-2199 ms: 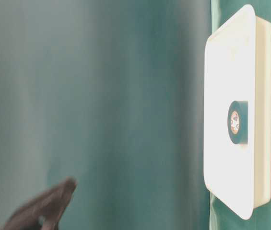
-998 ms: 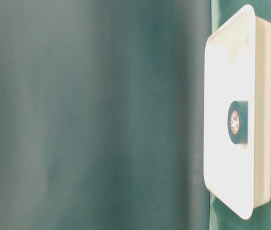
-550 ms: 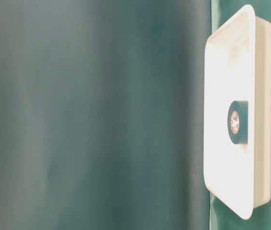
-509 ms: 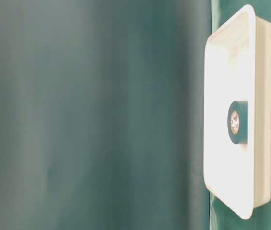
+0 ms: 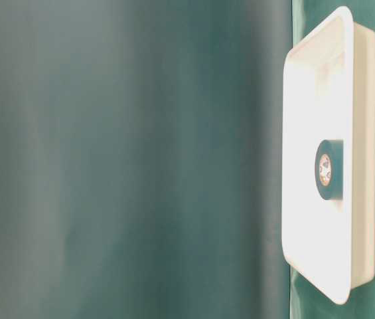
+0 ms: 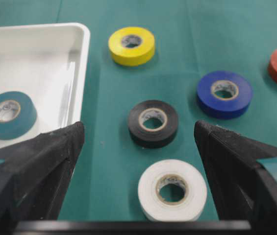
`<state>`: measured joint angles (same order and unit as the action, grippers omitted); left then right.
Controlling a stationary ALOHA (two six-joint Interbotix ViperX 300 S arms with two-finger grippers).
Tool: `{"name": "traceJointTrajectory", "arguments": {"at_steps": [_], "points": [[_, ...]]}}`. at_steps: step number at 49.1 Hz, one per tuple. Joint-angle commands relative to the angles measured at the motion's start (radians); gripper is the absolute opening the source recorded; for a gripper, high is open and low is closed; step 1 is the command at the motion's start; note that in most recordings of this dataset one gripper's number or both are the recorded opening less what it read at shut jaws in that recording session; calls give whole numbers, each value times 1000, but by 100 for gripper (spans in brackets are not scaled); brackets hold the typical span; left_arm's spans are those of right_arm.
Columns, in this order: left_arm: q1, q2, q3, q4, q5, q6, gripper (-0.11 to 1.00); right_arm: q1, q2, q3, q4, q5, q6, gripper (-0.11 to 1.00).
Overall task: Pick up the tape from a random location and place it into the white case.
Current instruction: 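Move the open right gripper over the yellow tape roll and lower it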
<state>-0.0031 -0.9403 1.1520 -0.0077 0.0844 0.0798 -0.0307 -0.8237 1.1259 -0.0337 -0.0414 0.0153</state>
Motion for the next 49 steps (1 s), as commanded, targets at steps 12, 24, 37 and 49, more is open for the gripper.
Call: {"name": "traceJointTrajectory", "arguments": {"at_steps": [12,24,37,49], "points": [[-2,5,-11,-2,-8,-2,95,14,140,-89,-2,-55,-3,91],[-2,9,-9,-2,-5,-2,95,12,206,-138,-3,-81,-12,91],[-3,9,-9,-2,-5,-2,95,14,206,-141,-3,-72,-2,91],[-2,11,-9,-3,-5,-2,95,15,221,-184,11,81,25,91]]}}
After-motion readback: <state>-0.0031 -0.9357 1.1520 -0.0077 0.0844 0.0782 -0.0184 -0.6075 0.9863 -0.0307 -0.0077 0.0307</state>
